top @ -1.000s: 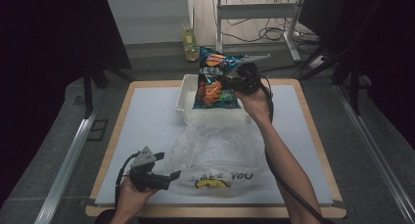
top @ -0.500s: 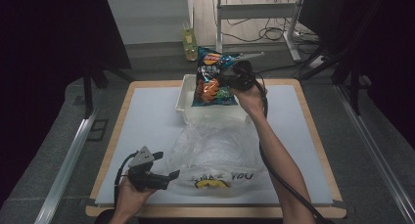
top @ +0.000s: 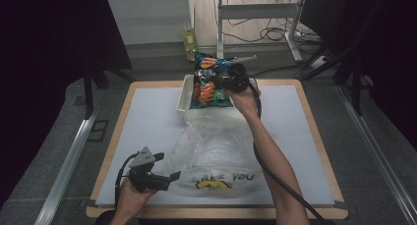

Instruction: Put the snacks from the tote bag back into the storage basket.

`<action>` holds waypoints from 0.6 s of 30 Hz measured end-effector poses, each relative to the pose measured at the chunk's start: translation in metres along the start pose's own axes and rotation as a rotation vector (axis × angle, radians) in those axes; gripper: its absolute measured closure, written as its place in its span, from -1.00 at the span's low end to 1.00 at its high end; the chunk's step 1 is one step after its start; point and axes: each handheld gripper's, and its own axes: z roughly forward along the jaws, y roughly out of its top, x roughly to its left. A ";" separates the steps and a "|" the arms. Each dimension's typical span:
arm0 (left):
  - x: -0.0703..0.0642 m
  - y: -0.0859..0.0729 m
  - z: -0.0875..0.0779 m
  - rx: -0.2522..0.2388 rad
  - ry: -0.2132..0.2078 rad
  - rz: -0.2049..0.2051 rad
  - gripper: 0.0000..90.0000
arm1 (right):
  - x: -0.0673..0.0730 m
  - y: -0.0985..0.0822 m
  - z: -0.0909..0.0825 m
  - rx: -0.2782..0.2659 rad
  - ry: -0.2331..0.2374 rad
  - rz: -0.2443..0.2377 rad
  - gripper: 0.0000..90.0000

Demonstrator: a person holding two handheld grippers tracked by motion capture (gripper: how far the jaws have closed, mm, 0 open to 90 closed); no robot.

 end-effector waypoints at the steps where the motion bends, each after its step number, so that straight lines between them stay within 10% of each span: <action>1: 0.000 0.000 0.000 -0.001 0.000 0.000 -0.87 | 0.000 -0.001 0.002 0.000 0.002 0.004 0.99; 18: 0.002 0.000 -0.001 -0.001 0.005 -0.002 -0.89 | -0.005 -0.012 0.041 0.027 0.012 0.014 0.99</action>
